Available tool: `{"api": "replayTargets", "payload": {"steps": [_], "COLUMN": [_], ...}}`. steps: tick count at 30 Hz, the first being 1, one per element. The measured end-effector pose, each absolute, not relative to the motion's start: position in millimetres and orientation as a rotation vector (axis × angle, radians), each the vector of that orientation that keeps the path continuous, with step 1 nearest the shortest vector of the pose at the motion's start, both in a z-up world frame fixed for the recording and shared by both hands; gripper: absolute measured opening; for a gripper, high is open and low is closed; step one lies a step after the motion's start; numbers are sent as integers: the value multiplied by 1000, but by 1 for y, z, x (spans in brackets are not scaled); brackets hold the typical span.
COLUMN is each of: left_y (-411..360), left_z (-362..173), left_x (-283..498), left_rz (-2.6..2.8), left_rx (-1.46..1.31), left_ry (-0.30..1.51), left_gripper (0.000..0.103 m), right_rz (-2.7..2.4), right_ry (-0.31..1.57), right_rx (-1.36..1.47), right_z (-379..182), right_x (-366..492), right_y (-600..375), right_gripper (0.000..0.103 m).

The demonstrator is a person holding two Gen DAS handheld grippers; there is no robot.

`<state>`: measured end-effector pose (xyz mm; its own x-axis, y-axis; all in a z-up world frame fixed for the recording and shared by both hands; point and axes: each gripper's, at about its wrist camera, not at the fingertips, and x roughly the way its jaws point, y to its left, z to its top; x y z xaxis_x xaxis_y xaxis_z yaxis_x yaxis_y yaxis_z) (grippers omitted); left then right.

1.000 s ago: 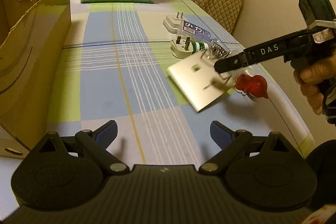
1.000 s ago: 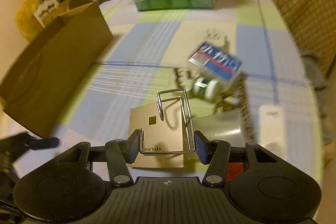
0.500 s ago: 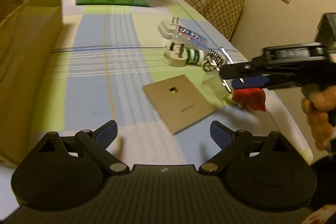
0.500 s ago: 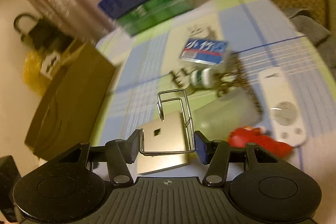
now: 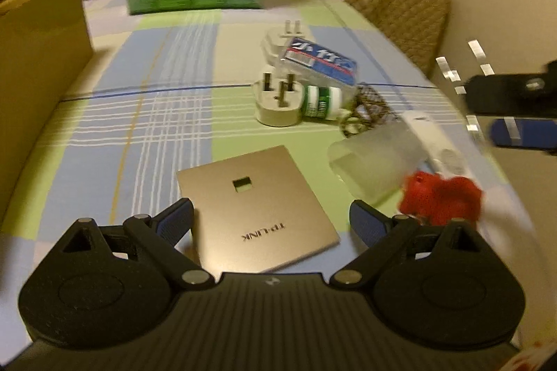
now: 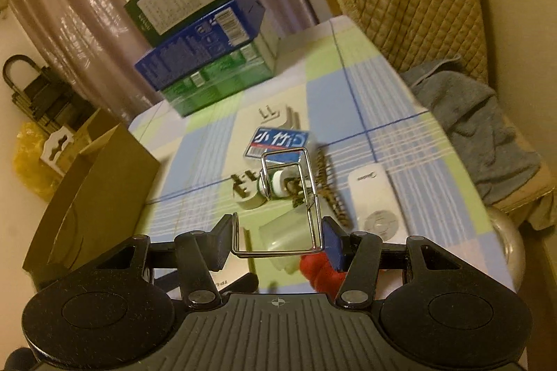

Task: Organize rigid objects
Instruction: 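Grasp the gold TP-LINK plate with the left gripper while the right gripper holds the rack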

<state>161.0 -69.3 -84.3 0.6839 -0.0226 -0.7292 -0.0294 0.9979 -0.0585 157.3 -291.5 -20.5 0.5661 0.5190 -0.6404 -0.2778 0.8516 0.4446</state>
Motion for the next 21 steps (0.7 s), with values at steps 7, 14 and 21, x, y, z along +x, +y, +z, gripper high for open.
{"api": "replayTargets", "payload": {"steps": [7,14,21], "left_y": [-57,-25,-9], "left_z": [-94,-92,-84], "left_x": [162,147,134], "left_rz": [50,-50,-86], "left_rx": [-15,33,51], "left_ry": [843,849,851], "left_gripper": [94,85,83], "right_rz": [468,488,484], "right_ry": [847,861,871], "right_rx": [294,299,272], "right_z": [-25,-34,-37], "right_x": [149,139,128], "right_y": [-292,-282,-266], "right_gripper": [50,50,50]}}
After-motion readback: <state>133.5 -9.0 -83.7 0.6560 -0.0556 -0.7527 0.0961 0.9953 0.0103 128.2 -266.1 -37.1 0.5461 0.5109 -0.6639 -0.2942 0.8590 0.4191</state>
